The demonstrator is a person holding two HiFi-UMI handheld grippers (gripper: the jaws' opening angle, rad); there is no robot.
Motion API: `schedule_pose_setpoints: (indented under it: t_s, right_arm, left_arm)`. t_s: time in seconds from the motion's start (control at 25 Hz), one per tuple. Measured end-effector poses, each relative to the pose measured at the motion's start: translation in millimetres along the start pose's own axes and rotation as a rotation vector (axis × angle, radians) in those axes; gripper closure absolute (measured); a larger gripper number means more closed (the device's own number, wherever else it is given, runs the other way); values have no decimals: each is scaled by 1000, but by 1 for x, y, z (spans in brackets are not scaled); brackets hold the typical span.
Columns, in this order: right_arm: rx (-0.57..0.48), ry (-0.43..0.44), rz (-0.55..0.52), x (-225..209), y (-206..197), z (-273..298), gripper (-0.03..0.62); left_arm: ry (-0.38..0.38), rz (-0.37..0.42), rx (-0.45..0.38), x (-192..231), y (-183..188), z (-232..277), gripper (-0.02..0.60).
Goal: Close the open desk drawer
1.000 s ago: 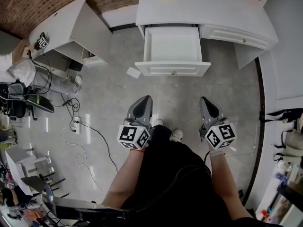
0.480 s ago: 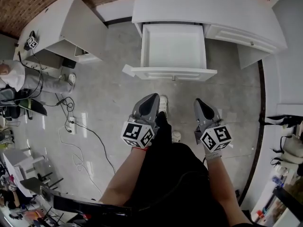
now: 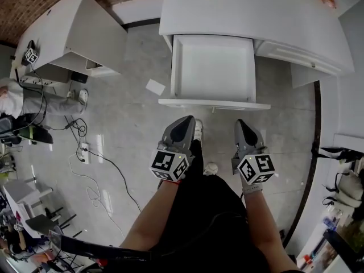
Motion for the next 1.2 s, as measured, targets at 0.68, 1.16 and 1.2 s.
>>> schedule_pose_setpoints:
  t_s: [0.68,1.16,1.2]
  right_arm:
    - [79,-118,7,3,4,51,594]
    - [79,-149,25,-1,18,75,594]
    - [78,-152,26,-1,19,77,594]
  left_arm:
    - [-1,-19,77,47,5,27,580]
    - [-22,-33,80,63,18,48,580]
    - [-25,-34,80,65,19,50,580]
Point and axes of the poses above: the fingertips, and each gripper's own axes: z forward along the fingers, x to its left, y out of its top, the point moved 10 cm from there along -z, backward along the fingers, and after that the axes turned 11 degrees about -y, right-handed, at the moved point
